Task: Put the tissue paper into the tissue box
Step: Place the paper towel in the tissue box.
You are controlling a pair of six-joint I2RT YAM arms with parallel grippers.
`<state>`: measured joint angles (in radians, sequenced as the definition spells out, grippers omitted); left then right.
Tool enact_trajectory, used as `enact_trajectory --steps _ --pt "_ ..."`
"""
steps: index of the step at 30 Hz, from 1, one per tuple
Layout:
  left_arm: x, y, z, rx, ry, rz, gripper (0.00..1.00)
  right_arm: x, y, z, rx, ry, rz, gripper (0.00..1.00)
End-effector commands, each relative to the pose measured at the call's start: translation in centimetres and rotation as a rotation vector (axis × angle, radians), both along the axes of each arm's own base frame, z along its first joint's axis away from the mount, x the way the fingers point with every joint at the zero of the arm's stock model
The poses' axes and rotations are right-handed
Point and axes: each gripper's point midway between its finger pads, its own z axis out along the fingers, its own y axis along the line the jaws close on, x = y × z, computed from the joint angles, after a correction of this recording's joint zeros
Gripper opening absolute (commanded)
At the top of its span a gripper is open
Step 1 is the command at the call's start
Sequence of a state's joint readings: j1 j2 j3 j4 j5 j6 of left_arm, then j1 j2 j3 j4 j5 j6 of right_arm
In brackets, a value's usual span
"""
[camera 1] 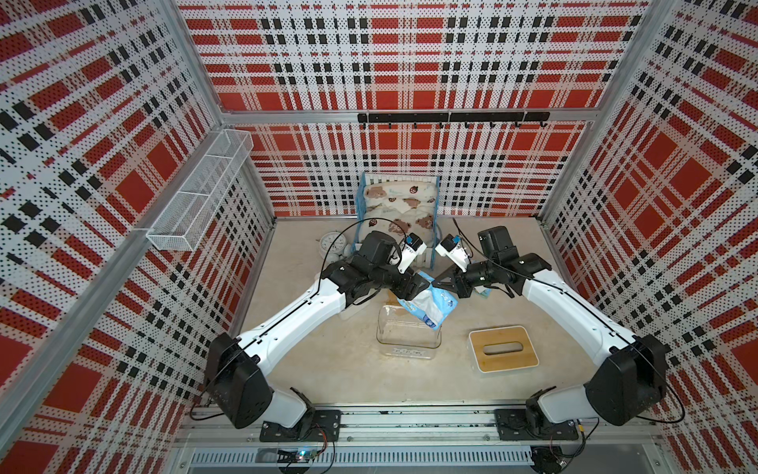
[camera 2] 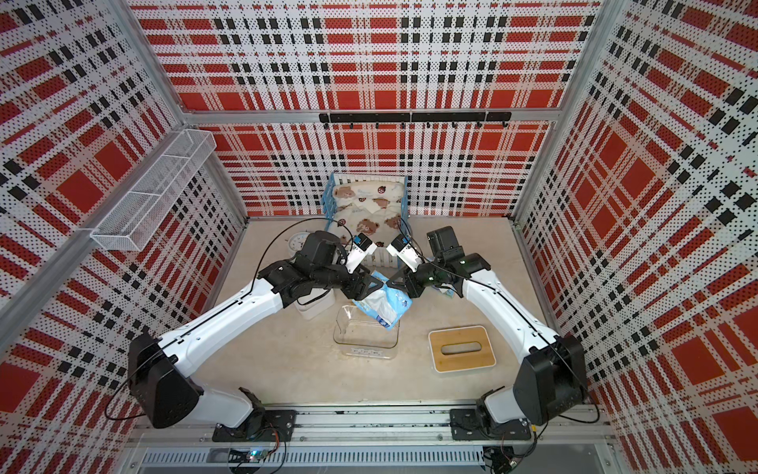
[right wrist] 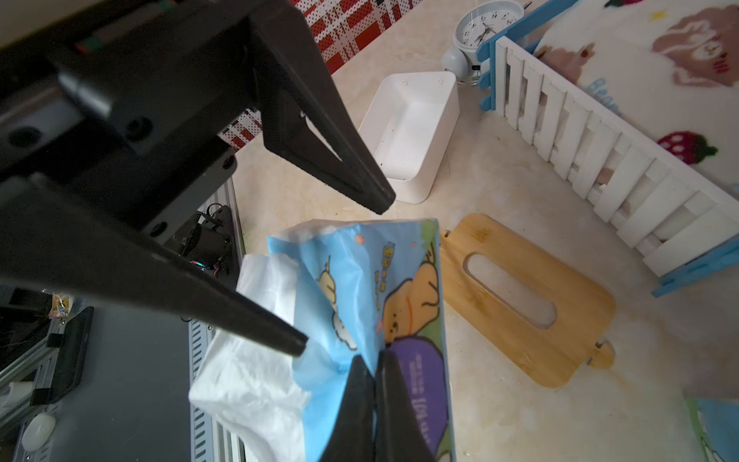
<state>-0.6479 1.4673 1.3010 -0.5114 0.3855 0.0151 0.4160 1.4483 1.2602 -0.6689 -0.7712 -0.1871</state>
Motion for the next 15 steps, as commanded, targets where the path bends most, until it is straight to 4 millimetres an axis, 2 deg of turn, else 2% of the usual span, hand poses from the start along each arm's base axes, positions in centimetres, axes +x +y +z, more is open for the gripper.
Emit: enact_trajectory --steps 1,11,12,15 --pt "0.0 -0.1 -0.1 -0.032 0.059 -0.024 0.60 -0.2 0.6 1.1 0.007 -0.040 0.047 0.00" --pt "0.0 -0.1 -1.7 -0.058 0.150 -0.048 0.04 0.3 0.9 0.6 0.003 -0.040 0.037 0.00" --pt "0.0 0.0 -1.8 -0.058 0.155 -0.046 0.00 0.4 0.9 0.6 0.004 -0.037 0.034 0.00" --pt "-0.1 0.4 -2.0 -0.060 0.170 -0.028 0.00 0.6 0.8 0.4 -0.003 -0.033 0.009 0.00"
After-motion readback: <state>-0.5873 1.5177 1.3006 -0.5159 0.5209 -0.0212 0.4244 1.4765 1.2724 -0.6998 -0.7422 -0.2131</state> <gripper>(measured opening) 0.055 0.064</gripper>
